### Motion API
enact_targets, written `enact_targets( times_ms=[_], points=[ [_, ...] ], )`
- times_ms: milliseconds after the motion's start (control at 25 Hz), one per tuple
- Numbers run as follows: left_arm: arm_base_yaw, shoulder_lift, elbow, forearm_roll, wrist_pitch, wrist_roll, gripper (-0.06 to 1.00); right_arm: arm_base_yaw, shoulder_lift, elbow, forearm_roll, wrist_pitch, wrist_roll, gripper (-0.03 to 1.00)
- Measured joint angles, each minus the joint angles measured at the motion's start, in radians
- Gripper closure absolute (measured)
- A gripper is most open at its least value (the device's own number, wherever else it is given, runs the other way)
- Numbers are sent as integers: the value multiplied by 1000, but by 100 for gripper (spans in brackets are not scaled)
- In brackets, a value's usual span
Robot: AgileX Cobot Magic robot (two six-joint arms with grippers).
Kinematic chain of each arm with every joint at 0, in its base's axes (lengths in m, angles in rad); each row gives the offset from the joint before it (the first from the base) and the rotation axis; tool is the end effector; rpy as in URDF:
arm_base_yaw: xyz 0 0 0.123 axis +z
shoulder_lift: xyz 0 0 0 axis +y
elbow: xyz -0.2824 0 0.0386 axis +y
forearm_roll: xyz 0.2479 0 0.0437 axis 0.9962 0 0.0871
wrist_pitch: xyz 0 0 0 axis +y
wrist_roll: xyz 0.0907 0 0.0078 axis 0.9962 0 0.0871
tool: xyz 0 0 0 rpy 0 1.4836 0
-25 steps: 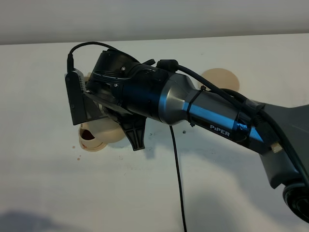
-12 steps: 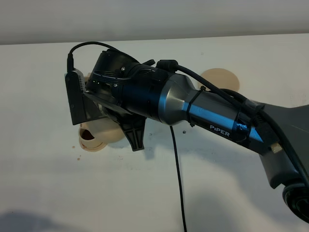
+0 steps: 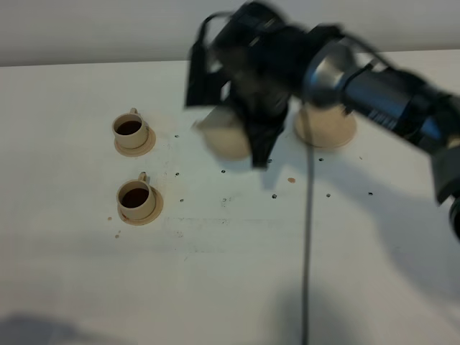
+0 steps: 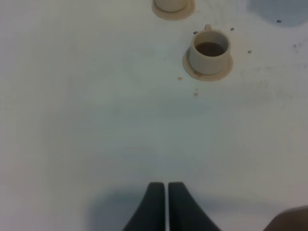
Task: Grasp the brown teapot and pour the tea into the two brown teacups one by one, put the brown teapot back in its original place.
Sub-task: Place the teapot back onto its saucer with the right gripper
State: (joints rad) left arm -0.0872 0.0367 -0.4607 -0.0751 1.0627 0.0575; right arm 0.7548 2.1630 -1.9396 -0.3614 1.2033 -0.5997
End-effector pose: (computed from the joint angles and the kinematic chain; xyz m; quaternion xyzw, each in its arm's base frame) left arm 0.0040 -0.0063 0.2661 0.0631 0.8700 -0.0448 0.4869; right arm 0.3575 0.2950 0.2403 -0.6472 0.7334 -0.1647 0.1267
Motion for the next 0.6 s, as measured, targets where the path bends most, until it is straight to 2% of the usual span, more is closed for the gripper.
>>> enact_targets(
  times_ms=[360,600],
  points=[
    [0,0,0,0,0,0,96,-266,0,-37,51,-44,5,86],
    [0,0,0,0,0,0,96,-359,9,-37,86,-36,5,86]
  ],
)
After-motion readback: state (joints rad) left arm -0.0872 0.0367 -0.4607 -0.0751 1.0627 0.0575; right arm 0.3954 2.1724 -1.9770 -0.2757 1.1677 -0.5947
